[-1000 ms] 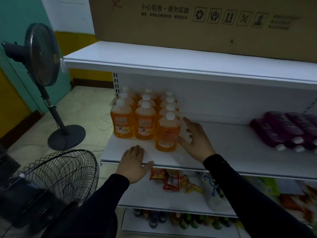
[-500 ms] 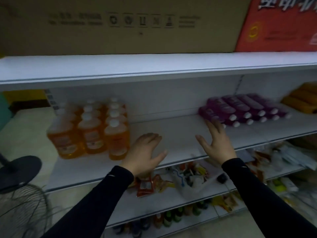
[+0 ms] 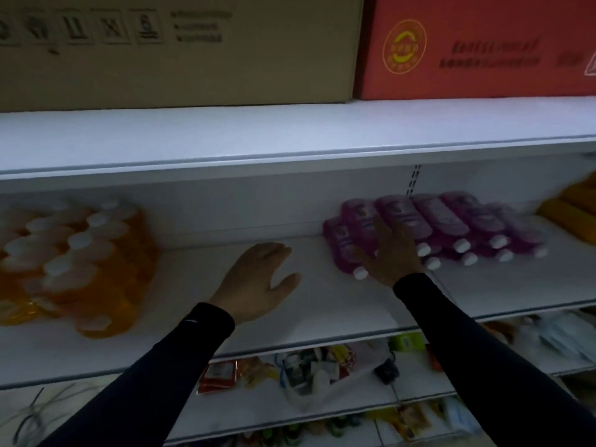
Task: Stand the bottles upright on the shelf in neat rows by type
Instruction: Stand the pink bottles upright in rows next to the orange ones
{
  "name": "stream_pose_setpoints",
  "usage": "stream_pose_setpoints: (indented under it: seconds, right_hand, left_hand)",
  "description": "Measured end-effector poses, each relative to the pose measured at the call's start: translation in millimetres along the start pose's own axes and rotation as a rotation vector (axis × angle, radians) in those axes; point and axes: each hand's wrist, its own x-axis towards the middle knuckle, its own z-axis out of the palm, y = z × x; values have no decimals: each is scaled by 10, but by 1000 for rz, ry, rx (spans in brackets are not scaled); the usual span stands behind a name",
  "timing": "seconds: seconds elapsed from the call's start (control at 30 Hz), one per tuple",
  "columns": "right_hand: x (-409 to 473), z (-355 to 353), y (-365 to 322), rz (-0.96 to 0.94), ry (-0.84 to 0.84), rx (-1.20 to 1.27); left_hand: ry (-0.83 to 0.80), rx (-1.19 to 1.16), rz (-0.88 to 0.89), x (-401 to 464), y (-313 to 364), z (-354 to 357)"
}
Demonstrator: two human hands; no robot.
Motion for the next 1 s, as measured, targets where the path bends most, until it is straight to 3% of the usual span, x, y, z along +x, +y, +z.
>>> stream_pose_setpoints:
  seconds: [0.1,0.4,0.53,0.73,0.87,1.0]
  right_hand:
    - [150,137,25,-46,-37,-78]
    - [-61,-74,-7,-75,103,429]
    - [-59,-492,-105,-175,127,457]
    - [10,-769,-583,-209,-249,545]
    - [94,-620,-937,-179,-278,676]
    - [57,-223,-1092,-168,-477,840]
  left_hand:
    - [-17,2,-72,104,73,74]
    - [58,14,-12,410,279,176]
    - [46,-68,30,534,383,256]
    - [40,-408,-35,572,299,384]
    - [0,-794,-222,324,2,419]
    - [38,-1016,-200,178,-190,409]
